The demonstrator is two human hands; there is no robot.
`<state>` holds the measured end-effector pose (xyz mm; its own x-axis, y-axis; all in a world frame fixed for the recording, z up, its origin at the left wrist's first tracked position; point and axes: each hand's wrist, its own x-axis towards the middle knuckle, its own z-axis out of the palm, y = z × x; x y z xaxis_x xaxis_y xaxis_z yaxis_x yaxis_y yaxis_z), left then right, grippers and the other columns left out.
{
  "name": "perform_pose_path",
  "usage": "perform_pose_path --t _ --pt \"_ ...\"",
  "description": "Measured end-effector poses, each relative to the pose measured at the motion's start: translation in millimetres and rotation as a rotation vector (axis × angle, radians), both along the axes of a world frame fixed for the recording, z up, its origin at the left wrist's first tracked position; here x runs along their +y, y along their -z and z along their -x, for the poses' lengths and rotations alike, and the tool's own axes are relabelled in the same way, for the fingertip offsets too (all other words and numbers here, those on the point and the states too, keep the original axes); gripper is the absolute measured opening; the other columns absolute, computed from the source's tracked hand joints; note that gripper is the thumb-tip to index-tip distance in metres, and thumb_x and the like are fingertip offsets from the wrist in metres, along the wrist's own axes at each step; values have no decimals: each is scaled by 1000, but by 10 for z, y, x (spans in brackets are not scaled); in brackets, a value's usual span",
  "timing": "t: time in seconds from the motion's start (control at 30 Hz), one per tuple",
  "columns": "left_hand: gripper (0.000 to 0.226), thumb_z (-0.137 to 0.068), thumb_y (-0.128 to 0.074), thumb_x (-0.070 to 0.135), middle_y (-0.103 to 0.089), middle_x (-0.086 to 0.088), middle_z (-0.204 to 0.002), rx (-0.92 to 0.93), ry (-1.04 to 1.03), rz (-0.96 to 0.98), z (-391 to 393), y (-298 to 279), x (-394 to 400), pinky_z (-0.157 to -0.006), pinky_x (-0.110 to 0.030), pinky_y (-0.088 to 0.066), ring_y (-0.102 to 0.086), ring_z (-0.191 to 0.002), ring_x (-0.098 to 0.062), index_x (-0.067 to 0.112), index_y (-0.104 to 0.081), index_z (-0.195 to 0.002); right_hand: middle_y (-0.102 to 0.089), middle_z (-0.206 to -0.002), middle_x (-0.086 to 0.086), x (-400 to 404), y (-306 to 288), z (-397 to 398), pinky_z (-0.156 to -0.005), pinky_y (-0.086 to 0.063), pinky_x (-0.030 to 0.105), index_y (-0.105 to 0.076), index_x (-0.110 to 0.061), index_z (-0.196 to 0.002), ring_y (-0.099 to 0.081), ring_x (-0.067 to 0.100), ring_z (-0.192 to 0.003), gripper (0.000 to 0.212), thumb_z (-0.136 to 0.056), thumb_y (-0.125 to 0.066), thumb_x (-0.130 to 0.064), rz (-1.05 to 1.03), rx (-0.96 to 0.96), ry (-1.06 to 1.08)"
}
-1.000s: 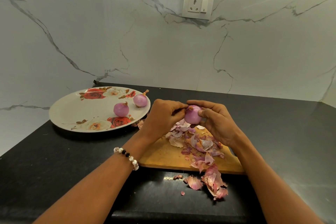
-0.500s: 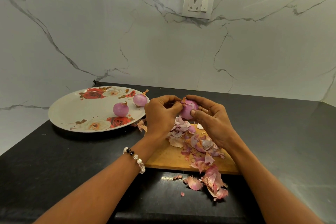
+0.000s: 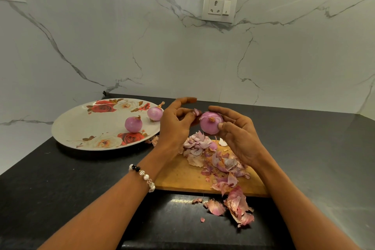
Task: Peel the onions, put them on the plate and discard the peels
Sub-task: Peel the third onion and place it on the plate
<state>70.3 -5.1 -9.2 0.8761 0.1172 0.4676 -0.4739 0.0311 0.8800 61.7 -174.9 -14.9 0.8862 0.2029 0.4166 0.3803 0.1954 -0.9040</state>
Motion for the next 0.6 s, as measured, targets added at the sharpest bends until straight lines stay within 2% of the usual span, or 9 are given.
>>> perform_pose_path --t 0.1,0.27,0.4,0.53,0.6 --pt "28 -93 -57 4 -72 0 -97 -54 32 -98 -3 -12 17 -76 -23 -57 -69 -93 -16 19 -66 -115 -70 -117 10 -29 -21 -9 -87 -60 41 -68 -13 -117 -65 33 -113 40 -80 -57 -4 -42 -2 6" --pt "33 -86 -67 22 -71 -2 -108 -195 -4 -354 9 17 14 -80 -22 -57 -68 -95 -10 12 -66 -118 -72 -114 7 -79 -37 -4 -86 -60 37 -67 -12 -117 -67 30 -108 40 -92 -48 12 -12 -22 -4" --pt "31 -87 -66 16 -72 -6 -106 -275 -36 -434 -25 37 73 -79 -20 -56 -68 -93 -11 8 -66 -117 -72 -116 7 -79 -32 -6 -86 -59 35 -69 -17 -116 -67 30 -109 39 -82 -54 -4 64 -22 -8" --pt "31 -90 -61 8 -71 -9 -104 -431 -74 -558 -22 81 92 -78 -9 -51 -65 -91 -9 3 -62 -120 -71 -116 6 -75 -13 -6 -80 -58 30 -68 -16 -118 -67 30 -109 34 -90 -55 -1 75 -18 -9" --pt "30 -90 -59 9 -72 -11 -101 -483 -99 -623 -16 81 92 -77 -6 -49 -65 -88 -11 1 -63 -119 -71 -115 6 -73 -14 -5 -79 -58 30 -68 -15 -118 -67 30 -108 34 -88 -55 -5 76 -13 -4"
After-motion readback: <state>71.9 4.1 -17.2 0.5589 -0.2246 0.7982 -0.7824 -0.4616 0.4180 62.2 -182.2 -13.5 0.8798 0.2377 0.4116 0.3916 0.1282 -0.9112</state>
